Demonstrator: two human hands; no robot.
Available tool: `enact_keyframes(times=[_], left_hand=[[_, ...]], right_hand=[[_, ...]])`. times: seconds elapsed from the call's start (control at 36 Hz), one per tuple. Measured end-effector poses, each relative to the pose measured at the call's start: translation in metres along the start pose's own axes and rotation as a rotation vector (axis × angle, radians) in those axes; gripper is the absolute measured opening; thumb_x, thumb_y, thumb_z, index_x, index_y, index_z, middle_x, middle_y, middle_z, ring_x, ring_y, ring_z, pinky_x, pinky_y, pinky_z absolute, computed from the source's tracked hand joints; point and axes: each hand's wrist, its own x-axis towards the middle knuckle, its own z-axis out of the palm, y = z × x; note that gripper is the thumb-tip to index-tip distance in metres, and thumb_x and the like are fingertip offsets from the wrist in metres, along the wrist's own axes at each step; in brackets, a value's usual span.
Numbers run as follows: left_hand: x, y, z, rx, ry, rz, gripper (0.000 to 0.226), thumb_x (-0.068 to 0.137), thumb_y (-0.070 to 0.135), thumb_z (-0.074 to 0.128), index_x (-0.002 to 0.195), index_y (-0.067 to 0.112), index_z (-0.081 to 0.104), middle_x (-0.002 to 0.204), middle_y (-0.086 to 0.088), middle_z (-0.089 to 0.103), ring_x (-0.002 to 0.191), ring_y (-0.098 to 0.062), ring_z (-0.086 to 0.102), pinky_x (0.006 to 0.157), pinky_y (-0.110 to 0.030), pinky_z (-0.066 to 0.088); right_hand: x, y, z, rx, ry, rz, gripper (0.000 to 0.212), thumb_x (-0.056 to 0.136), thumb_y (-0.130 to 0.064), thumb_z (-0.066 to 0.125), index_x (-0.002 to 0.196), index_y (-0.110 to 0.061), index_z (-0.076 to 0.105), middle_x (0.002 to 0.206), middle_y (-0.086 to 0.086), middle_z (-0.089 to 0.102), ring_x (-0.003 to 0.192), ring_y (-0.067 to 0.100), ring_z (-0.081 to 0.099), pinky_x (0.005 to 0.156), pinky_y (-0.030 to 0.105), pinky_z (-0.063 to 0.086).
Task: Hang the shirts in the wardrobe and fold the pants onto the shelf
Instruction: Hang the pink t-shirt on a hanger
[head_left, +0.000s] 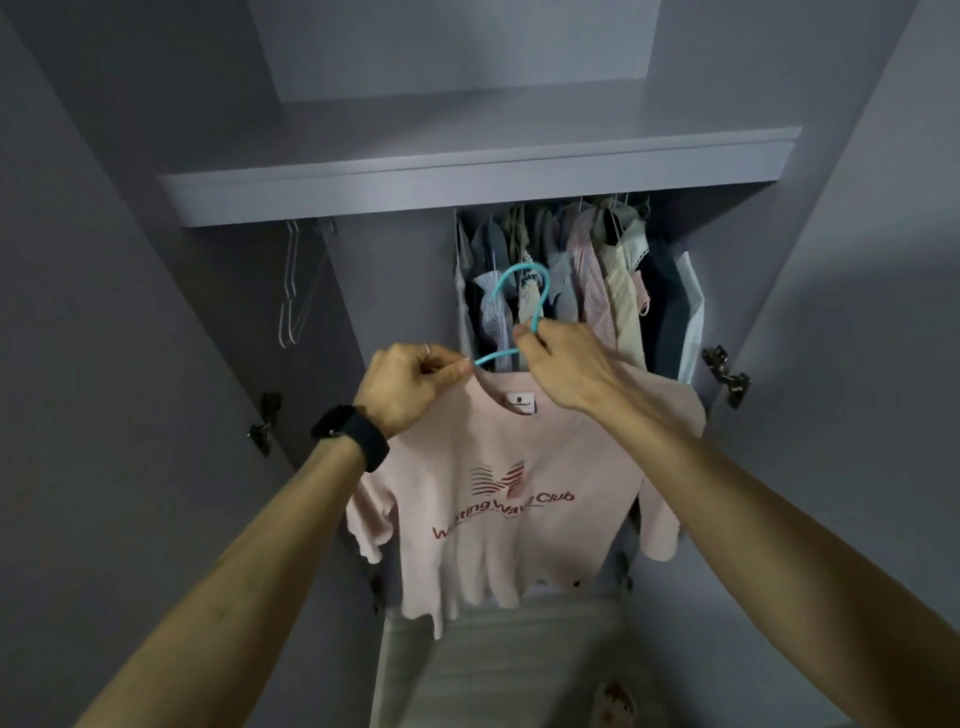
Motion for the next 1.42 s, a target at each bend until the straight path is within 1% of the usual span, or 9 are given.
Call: enact_keyframes(times=[0.19,0.39,0.47,0.61,0.72,0.92,1.0,1.11,1.42], left_hand=[[0.008,0.028,0.011,0.216,-0.098,0.11,0.037,0.09,0.048,0.066,0.125,0.034,0.067,0.121,0.006,0.071,0.111,-0.015,0.064,0.083,-0.024,0.046],[0.018,0.045,0.042,-0.065,-0.141,-0.045,0.013,0.086,0.035,0.076,0.078,0.03,0.066,0.066,0.013,0.065,0.064,-0.003,0.059,0.062,-0.019,0.042],[0.016,0.033,0.042,-0.073,-0.13,-0.082,0.049,0.084,0.047,0.076,0.054,0.022,0.046,0.046,0.014,0.044,0.048,-0.006,0.041,0.049,-0.012,0.031],[0.01,0.018,0.042,-0.041,-0.095,-0.107,0.056,0.087,0.061,0.067,0.049,0.027,0.045,0.042,0.015,0.044,0.046,-0.005,0.043,0.046,-0.017,0.028],[0.005,0.012,0.048,0.01,-0.06,-0.07,0.05,0.092,0.058,0.061,0.055,0.028,0.046,0.05,0.027,0.054,0.053,0.005,0.052,0.053,-0.026,0.032],[0.006,-0.005,0.039,0.305,0.023,0.0,0.046,0.096,0.058,0.054,0.066,0.024,0.045,0.071,0.008,0.053,0.083,-0.027,0.056,0.077,-0.04,0.046],[0.008,-0.021,0.029,0.401,0.036,-0.051,0.038,0.099,0.057,0.047,0.098,0.024,0.066,0.105,-0.001,0.065,0.103,-0.025,0.057,0.092,-0.041,0.045],[0.008,-0.05,0.002,0.495,0.065,-0.145,0.042,0.1,0.052,0.045,0.135,0.031,0.056,0.137,0.003,0.052,0.128,-0.022,0.043,0.109,-0.044,0.032],[0.007,-0.115,-0.094,1.132,0.13,-0.294,0.056,0.101,0.034,0.041,0.156,0.029,0.03,0.167,-0.007,0.01,0.154,-0.026,-0.001,0.116,-0.06,-0.016]], right_hand=[[-0.001,-0.004,-0.006,-0.004,0.008,-0.027,0.047,0.104,-0.049,0.046,0.064,-0.024,0.044,0.058,-0.009,0.05,0.055,0.004,0.045,0.049,0.016,0.029],[-0.022,0.022,-0.015,0.343,0.118,-0.037,0.018,0.096,-0.052,0.055,0.097,-0.035,0.06,0.089,-0.026,0.069,0.087,-0.01,0.063,0.074,0.007,0.044],[-0.034,0.062,-0.02,0.095,0.075,-0.021,0.028,0.1,-0.048,0.053,0.115,-0.03,0.067,0.11,-0.019,0.068,0.107,0.007,0.061,0.097,0.033,0.047],[-0.066,0.103,-0.003,-0.115,-0.079,-0.064,0.051,0.097,-0.06,0.037,0.112,-0.029,0.075,0.101,-0.009,0.073,0.092,0.021,0.055,0.085,0.041,0.046],[-0.073,0.103,0.011,-0.143,-0.089,-0.139,0.024,0.1,-0.04,0.058,0.113,-0.025,0.073,0.097,-0.009,0.072,0.087,0.015,0.049,0.078,0.037,0.048],[-0.063,0.074,0.015,-0.04,-0.305,-0.086,0.012,0.1,-0.041,0.06,0.092,-0.033,0.065,0.067,-0.014,0.062,0.066,0.004,0.058,0.056,0.017,0.041],[-0.052,0.052,0.026,-0.079,-0.338,-0.053,0.019,0.099,-0.043,0.059,0.083,-0.032,0.056,0.066,-0.015,0.059,0.063,0.005,0.057,0.062,0.027,0.047],[-0.025,0.016,0.045,-0.113,-0.349,-0.011,0.03,0.098,-0.046,0.057,0.075,-0.029,0.049,0.066,-0.011,0.059,0.064,0.006,0.052,0.055,0.018,0.034],[0.062,-0.058,0.103,-0.025,-0.43,0.203,0.028,0.1,-0.043,0.051,0.09,-0.018,0.06,0.104,0.004,0.069,0.102,0.029,0.063,0.082,0.033,0.046]])
